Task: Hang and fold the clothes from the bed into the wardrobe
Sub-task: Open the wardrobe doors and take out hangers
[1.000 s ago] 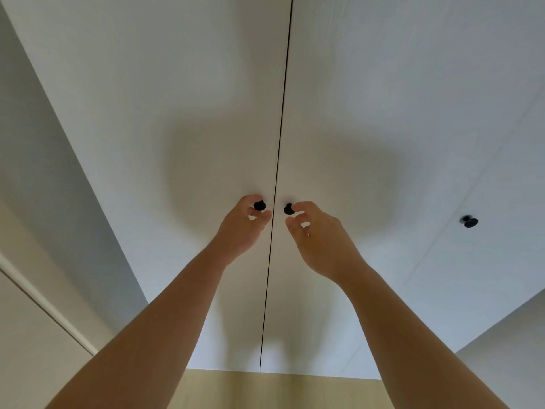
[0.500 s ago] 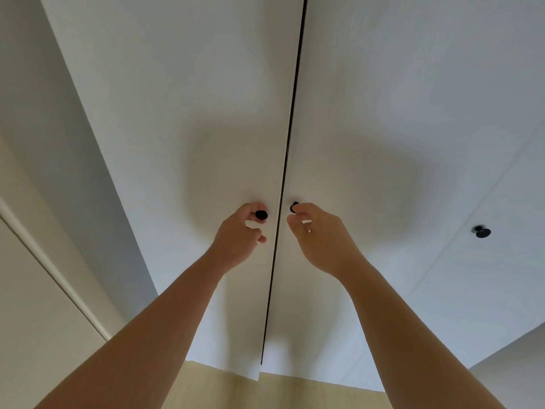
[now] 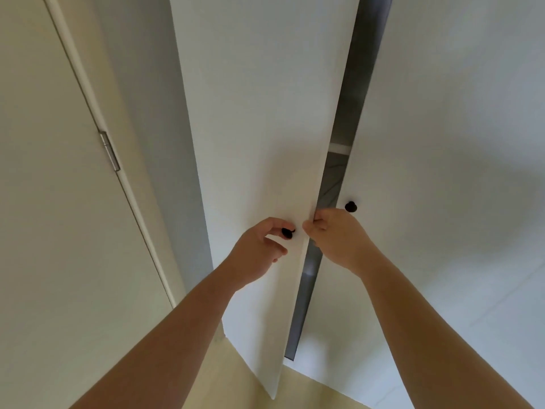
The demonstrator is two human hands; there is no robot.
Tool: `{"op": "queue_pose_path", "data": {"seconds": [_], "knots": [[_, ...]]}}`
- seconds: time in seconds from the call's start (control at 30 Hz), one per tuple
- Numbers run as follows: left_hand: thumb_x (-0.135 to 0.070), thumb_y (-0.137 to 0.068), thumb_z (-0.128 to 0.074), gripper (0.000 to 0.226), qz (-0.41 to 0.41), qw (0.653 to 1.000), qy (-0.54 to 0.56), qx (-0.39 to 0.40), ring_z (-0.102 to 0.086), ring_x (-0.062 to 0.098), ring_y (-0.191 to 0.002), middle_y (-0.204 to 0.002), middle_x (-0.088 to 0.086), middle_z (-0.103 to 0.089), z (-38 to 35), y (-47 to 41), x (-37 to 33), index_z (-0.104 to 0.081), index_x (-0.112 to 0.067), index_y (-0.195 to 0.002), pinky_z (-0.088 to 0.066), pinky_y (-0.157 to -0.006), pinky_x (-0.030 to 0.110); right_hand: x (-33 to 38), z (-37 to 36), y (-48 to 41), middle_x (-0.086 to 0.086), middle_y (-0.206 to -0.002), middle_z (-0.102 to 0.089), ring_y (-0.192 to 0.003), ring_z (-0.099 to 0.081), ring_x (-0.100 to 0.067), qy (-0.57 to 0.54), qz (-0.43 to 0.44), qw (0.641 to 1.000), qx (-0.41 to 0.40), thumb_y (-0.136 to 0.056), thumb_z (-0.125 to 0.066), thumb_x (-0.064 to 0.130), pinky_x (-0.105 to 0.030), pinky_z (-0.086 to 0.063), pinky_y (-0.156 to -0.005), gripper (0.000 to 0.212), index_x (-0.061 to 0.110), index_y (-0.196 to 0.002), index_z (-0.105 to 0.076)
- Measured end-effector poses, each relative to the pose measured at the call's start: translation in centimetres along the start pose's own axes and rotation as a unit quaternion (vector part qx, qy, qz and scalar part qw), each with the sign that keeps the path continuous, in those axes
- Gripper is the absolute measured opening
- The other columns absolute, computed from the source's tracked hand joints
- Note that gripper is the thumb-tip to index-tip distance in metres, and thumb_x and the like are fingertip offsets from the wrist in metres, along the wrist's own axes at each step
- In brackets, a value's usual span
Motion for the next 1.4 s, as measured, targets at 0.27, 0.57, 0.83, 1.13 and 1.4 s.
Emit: {"op": "queue_pose_path", "data": {"seconds": [0.27,0.57,0.83,1.13,1.4], "knots": [[-0.017,-0.098,-0.058,0.015,0.048,0.992,0.058,-0.1,-0.072,0.022,-0.09,-0.095,0.001,-0.075,4.1,6.2,0.5,-0.072,-0.019,-0.095,-0.057,-0.083,0.039,4.6,-2.2,1.8,0.006,-0.086,-0.078,-0.079,-0.075,-0.01,0.028,0.073,0.984,0.16,-0.095,-0.069,0.037,-0.037,-0.061,-0.086,0.015,0.024,-0.088,-0.073],[-0.012,-0.104,-0.045,0.025,0.085,0.962,0.083,-0.244,-0.061,0.023,-0.083,-0.09,0.018,-0.068,10.7,11.6,2.3,-0.063,0.002,-0.094,-0.053,-0.091,0.044,11.6,-8.9,2.7,0.001,-0.1,-0.078,-0.093,-0.074,-0.005,0.014,0.203,0.928,0.311,-0.102,-0.057,0.029,-0.042,-0.058,-0.095,0.026,0.014,-0.112,-0.074],[-0.007,-0.099,-0.038,0.034,0.099,0.926,0.142,-0.336,-0.055,0.025,-0.089,-0.101,0.019,-0.064,18.0,14.4,4.4,-0.06,0.003,-0.122,-0.046,-0.088,0.042,18.1,-16.0,1.7,-0.024,-0.108,-0.068,-0.087,-0.067,-0.037,0.085,0.314,0.888,0.325,-0.106,-0.043,0.033,-0.051,-0.054,-0.082,0.037,0.003,-0.112,-0.063],[-0.021,-0.106,-0.041,0.023,0.075,0.881,0.216,-0.414,-0.06,0.02,-0.078,-0.089,0.004,-0.066,22.0,15.0,6.3,-0.062,-0.015,-0.102,-0.045,-0.074,0.033,21.6,-20.5,-0.7,-0.023,-0.113,-0.067,-0.105,-0.065,-0.04,0.081,0.326,0.881,0.333,-0.108,-0.039,0.027,-0.054,-0.053,-0.092,0.034,0.005,-0.121,-0.06],[-0.015,-0.089,-0.052,0.01,0.072,0.794,0.253,-0.548,-0.052,0.023,-0.08,-0.087,0.006,-0.061,23.2,14.2,6.7,-0.061,-0.017,-0.086,-0.043,-0.075,0.036,22.8,-23.6,-1.8,0.009,-0.166,-0.023,-0.152,-0.023,-0.008,0.048,0.301,0.87,0.388,-0.109,-0.037,0.024,-0.037,-0.027,-0.123,0.061,0.026,-0.163,-0.008]]}}
Point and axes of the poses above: each hand's wrist, its own y-axis away from the middle knuckle, its own z-axis out of the back of the hand, x = y × z, the point moved 1 cm from there along -y, towards the middle knuckle
